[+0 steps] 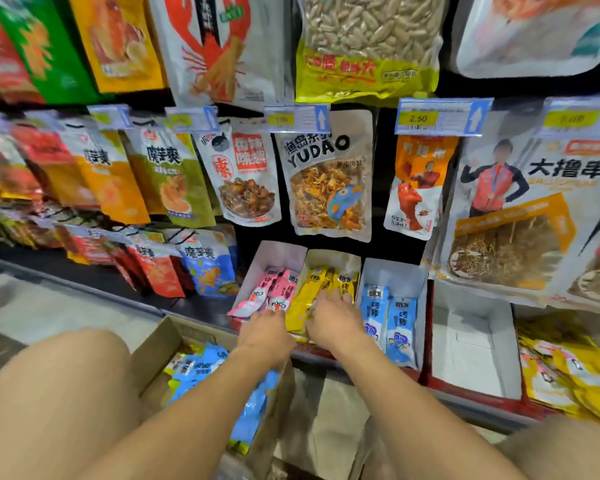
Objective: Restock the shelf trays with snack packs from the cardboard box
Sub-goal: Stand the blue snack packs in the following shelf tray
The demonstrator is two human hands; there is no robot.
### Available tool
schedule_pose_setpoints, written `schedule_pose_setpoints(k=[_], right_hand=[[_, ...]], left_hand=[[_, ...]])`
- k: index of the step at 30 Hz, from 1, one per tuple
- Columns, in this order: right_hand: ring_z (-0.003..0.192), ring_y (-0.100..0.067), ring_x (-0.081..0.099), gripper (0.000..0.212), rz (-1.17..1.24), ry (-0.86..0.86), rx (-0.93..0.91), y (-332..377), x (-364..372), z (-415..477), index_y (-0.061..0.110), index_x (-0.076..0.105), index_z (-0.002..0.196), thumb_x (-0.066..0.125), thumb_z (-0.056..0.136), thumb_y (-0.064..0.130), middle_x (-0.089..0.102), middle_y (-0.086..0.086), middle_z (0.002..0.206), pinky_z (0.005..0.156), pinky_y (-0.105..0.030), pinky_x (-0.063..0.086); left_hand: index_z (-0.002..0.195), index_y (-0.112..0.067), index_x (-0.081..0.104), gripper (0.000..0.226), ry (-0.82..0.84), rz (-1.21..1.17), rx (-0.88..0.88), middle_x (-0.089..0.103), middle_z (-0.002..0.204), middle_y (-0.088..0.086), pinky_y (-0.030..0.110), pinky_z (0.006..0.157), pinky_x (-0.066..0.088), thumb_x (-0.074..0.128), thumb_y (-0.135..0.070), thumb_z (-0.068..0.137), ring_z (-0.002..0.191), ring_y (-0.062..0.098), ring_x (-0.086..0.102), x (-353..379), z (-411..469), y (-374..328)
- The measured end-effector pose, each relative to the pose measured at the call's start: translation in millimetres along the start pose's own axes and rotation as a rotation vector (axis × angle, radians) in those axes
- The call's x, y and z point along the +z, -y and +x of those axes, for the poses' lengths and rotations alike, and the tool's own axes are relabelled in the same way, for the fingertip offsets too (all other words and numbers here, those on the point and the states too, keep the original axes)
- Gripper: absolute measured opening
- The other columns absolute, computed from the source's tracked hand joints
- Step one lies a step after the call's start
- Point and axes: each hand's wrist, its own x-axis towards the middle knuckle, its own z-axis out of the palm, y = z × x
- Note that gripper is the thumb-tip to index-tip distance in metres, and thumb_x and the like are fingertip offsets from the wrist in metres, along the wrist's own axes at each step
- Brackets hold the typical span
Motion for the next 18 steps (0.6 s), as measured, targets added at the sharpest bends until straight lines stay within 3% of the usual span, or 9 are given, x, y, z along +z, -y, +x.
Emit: schedule_pose_setpoints(k=[7,12,18], right_hand=[[0.134,-0.038,0.039,0.058,-0.073,0.059,-0.167,63,30,11,0.011,0.039,0.144,0.056,0.092,0.031,0.044,-0.015,0.144,0.113,-0.057,0.031],[0.133,-0.036,0.039,0.06,-0.098,0.127,-0.259,103,73,28,0.01,0.038,0.145,0.057,0.092,0.031,0.042,-0.014,0.144,0.103,-0.05,0.041],[0.132,-0.037,0.04,0.062,-0.168,0.273,-0.338,133,133,52,0.01,0.034,0.146,0.055,0.095,0.041,0.042,-0.015,0.146,0.105,-0.05,0.039]], left_hand=[[0.136,-0.019,0.047,0.05,-0.001,-0.035,-0.154,0.055,0.132,0.007,0.043,0.094,0.044,0.051,-0.034,0.089,0.122,0.033,0.049,-8,-9,91],[0.138,-0.021,0.044,0.054,0.048,-0.07,-0.258,0.051,0.138,0.005,0.041,0.098,0.044,0.052,-0.043,0.089,0.125,0.031,0.046,13,-5,159],[0.14,-0.017,0.041,0.054,0.165,-0.184,-0.375,0.051,0.137,0.01,0.042,0.097,0.045,0.05,-0.042,0.093,0.125,0.034,0.047,53,12,215]])
